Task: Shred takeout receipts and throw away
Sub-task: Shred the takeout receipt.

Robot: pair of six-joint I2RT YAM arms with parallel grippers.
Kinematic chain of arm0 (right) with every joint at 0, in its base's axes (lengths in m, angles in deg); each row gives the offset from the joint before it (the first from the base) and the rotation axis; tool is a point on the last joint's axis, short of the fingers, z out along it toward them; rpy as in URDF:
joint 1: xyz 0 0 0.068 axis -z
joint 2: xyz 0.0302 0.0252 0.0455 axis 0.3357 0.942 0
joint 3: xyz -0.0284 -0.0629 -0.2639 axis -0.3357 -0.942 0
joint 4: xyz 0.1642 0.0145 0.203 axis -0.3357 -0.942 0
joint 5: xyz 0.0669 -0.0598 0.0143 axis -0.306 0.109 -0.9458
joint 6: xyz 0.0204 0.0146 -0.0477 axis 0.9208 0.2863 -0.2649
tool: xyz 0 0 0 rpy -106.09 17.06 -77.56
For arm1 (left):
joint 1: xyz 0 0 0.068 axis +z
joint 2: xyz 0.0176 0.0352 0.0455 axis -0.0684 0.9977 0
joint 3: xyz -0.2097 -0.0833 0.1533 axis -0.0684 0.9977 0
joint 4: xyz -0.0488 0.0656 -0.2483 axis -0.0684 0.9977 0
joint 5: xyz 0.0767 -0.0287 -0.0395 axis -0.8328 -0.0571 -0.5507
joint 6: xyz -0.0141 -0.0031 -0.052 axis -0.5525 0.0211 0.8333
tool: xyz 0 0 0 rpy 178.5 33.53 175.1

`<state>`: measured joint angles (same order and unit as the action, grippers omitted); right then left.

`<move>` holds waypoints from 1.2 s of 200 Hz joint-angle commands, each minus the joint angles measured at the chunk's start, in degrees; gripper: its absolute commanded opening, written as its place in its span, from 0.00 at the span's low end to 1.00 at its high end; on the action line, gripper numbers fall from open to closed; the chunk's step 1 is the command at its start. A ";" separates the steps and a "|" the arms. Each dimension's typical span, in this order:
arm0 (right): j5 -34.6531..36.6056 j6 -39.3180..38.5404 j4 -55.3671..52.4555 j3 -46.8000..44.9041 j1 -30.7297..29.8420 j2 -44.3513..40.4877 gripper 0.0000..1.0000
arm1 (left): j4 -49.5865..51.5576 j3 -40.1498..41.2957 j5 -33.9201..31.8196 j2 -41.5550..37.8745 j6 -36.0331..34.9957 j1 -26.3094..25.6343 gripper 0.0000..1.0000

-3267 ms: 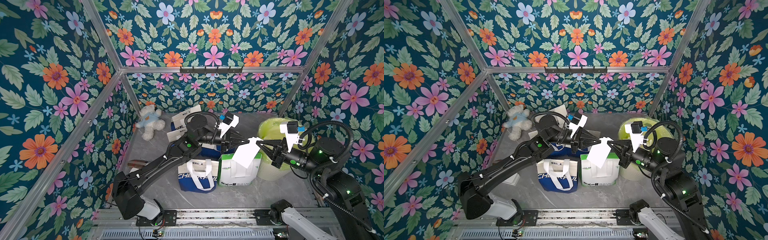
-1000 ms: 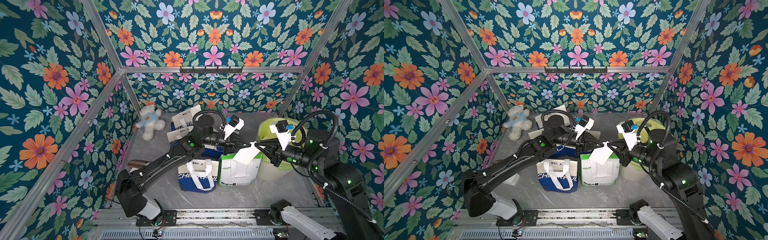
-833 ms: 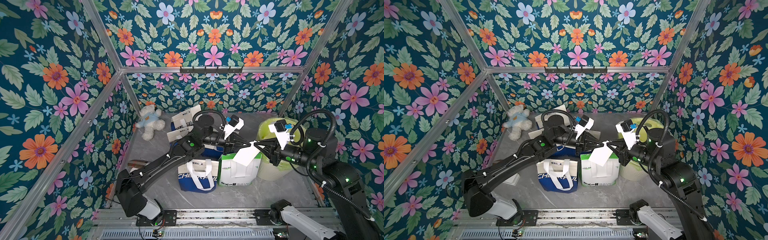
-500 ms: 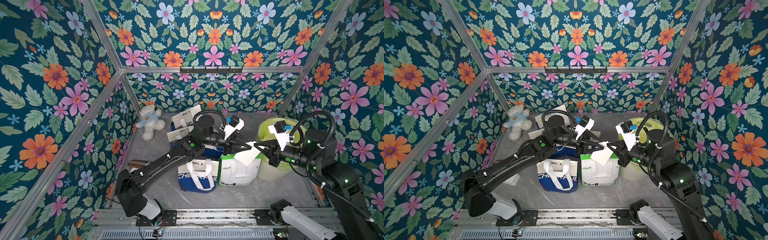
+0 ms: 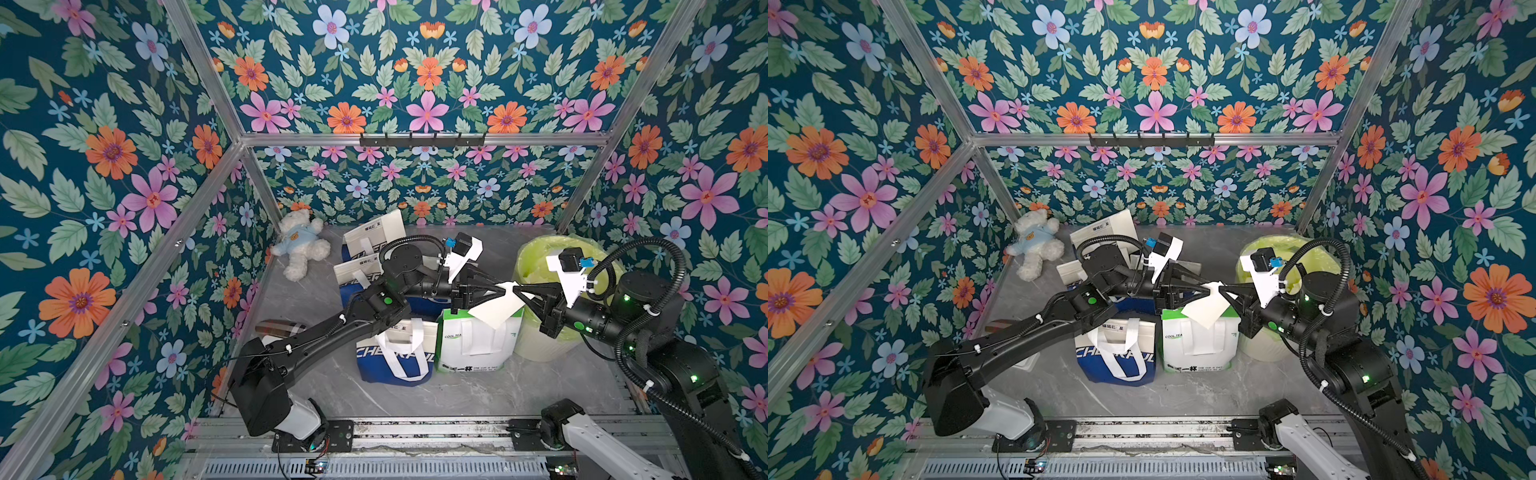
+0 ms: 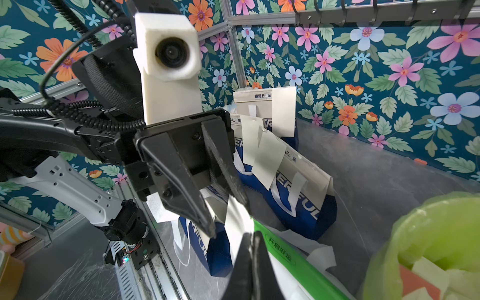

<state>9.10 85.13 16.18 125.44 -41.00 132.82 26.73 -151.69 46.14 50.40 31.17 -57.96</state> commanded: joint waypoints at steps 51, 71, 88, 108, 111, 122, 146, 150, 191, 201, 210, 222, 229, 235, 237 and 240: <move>1.87 1.11 3.20 -0.82 -0.03 -0.72 0.00 | -6.04 -0.40 -0.67 1.01 2.31 -0.80 0.12; 1.33 1.19 2.87 -0.64 -0.05 -0.33 0.00 | -5.89 -0.76 -0.56 1.37 2.38 -0.97 0.11; 1.30 1.04 2.65 -0.68 0.01 -0.27 0.00 | -6.24 -0.83 -0.46 1.40 2.38 -1.06 0.06; 1.39 0.94 2.60 -0.67 -0.05 -0.35 0.00 | -6.22 -1.02 -0.40 1.38 2.37 -1.06 0.02; 1.31 0.96 2.59 -0.64 -0.04 -0.35 0.00 | -6.20 -1.04 -0.34 1.39 2.35 -1.01 0.01; 1.21 0.71 2.44 -0.64 -0.04 -0.22 0.00 | -6.22 -1.15 -0.35 1.54 2.29 -1.14 0.00; 0.18 -0.77 2.33 -1.13 -0.05 -0.41 0.00 | -6.21 -1.23 -1.24 1.37 2.20 -1.16 0.00; -0.28 -1.18 2.44 -1.37 -0.04 -0.50 0.00 | -6.07 -1.26 -1.86 1.39 2.20 -1.32 0.00; -1.21 -5.05 6.78 -5.43 -0.40 -4.16 0.00 | 2.51 -5.21 -12.14 2.50 3.11 -2.81 0.00; -0.95 -5.96 7.27 -6.48 -0.75 -5.50 0.00 | 2.65 -5.75 -14.37 2.92 5.30 -3.06 0.00; -0.47 -6.02 7.51 -7.43 -1.13 -6.42 0.00 | 2.04 -5.85 -15.80 3.16 6.98 -3.23 0.00; 0.07 -6.32 7.77 -8.39 -1.74 -7.64 0.00 | 2.07 -5.99 -18.10 3.52 8.04 -3.72 0.00; 0.28 -6.35 7.78 -8.78 -2.19 -8.28 0.00 | 2.56 -6.31 -19.02 3.75 8.01 -4.07 0.00; 0.54 -6.29 7.65 -9.05 -2.54 -8.73 0.00 | 3.47 -6.61 -20.25 4.04 8.00 -4.29 0.00; 0.63 -6.29 7.60 -9.14 -2.70 -8.88 0.00 | 3.85 -6.72 -20.56 4.08 7.94 -4.38 0.00; 0.61 -6.33 7.42 -9.23 -2.86 -9.00 0.00 | 4.37 -6.99 -20.95 4.23 7.78 -4.40 0.00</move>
<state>13.12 80.56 24.84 117.09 -42.60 125.26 30.47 -157.42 35.50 53.98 37.07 -62.05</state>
